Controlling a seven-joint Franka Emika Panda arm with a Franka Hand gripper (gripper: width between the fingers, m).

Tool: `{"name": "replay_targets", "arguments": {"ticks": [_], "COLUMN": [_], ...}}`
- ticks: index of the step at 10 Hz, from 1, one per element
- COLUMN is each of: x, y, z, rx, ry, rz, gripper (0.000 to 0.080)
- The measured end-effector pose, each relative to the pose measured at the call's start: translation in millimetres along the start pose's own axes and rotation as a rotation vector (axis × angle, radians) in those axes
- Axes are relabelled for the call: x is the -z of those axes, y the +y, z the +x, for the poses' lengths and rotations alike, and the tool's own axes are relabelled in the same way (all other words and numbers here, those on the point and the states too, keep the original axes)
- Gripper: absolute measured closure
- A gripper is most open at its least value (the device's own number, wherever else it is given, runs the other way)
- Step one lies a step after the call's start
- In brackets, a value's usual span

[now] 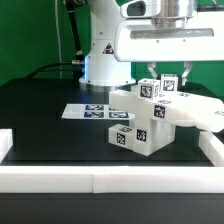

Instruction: Assemble chair

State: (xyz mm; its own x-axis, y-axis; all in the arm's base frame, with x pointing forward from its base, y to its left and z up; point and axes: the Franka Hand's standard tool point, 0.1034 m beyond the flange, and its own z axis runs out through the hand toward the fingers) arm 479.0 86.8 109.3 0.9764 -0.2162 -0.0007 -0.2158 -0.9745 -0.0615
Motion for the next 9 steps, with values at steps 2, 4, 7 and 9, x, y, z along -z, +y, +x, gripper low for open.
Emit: {"name": "replay_targets", "arguments": {"ticks": [2, 4, 7, 9], "x": [-0.2, -0.4, -0.7, -0.8], "y": [-0.5, -1.6, -2.8, -3.9], "z": [-0.2, -0.5, -0.5, -0.7], "rx": [-0.196, -0.376, -0.577, -0.684], "ry": [-0.001, -0.002, -0.004, -0.006], "rz": [0.006, 0.009, 0.015, 0.02], "gripper": [0.0514, 0.0514, 0.0514, 0.0514]}}
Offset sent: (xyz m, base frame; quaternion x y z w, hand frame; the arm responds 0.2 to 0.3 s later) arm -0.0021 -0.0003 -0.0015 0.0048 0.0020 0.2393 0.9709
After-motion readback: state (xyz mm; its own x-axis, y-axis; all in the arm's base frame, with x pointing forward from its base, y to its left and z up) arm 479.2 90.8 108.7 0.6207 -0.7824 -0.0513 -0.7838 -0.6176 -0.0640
